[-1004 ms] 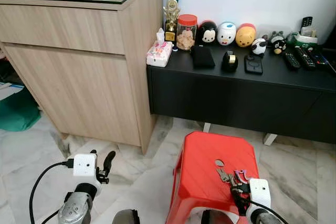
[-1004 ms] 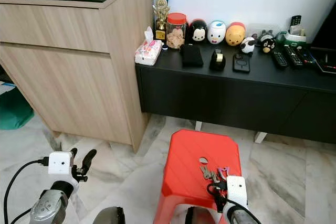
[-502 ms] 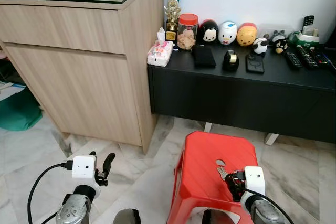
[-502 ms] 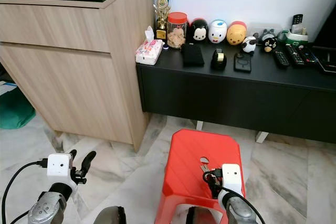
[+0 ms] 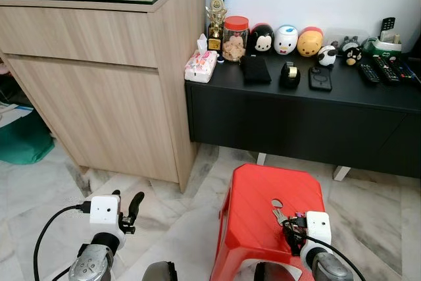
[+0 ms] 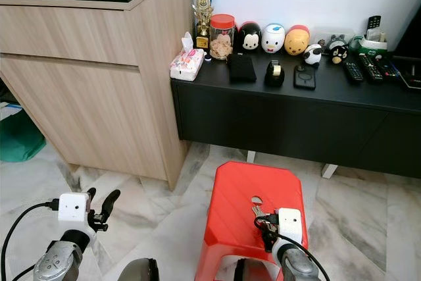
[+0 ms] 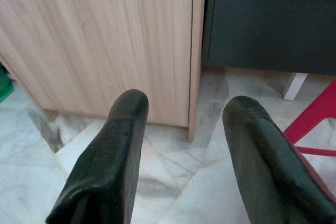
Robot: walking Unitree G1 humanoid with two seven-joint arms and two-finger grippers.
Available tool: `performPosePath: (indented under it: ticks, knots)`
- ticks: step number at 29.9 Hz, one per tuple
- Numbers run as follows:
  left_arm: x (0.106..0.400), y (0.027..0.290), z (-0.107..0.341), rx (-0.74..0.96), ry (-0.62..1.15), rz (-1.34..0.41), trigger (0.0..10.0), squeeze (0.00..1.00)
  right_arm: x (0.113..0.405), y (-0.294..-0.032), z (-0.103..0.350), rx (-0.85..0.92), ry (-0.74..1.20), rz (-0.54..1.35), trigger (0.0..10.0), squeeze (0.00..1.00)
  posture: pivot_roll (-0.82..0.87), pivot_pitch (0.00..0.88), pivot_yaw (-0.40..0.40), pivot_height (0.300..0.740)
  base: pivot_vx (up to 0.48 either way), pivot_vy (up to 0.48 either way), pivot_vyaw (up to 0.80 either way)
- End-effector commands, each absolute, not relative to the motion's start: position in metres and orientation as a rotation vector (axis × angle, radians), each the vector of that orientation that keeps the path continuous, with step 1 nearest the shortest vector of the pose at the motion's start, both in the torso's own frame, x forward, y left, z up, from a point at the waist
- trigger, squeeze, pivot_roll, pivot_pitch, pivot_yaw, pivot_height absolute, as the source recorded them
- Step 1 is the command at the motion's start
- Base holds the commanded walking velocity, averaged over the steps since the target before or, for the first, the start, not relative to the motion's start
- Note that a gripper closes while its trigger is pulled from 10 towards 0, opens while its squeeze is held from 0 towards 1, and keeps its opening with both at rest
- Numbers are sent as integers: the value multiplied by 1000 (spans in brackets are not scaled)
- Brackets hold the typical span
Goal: Hang keys on a hook
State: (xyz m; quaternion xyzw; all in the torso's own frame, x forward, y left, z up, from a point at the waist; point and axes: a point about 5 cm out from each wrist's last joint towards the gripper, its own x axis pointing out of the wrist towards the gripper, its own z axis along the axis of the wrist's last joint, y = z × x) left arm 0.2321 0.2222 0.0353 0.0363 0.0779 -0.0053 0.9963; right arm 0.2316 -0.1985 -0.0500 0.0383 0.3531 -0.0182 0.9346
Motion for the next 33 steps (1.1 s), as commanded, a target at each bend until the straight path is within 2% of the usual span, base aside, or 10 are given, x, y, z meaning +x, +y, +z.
performPosePath:
  ticks: [1, 25, 33]
  knots:
    - [231, 221, 36, 97, 166, -30, 10000, 0, 231, -197, -52, 91, 741, -40, 0, 0, 77, 12, -7, 611, 0, 0, 0]
    - [230, 219, 34, 81, 180, -15, 10000, 0, 229, -195, -54, 93, 756, -13, 0, 0, 77, 23, -26, 611, 0, 0, 0]
    - [233, 220, 34, 82, 178, -8, 10000, 0, 243, -198, -41, 108, 636, -59, 0, 0, 77, 6, -31, 611, 0, 0, 0]
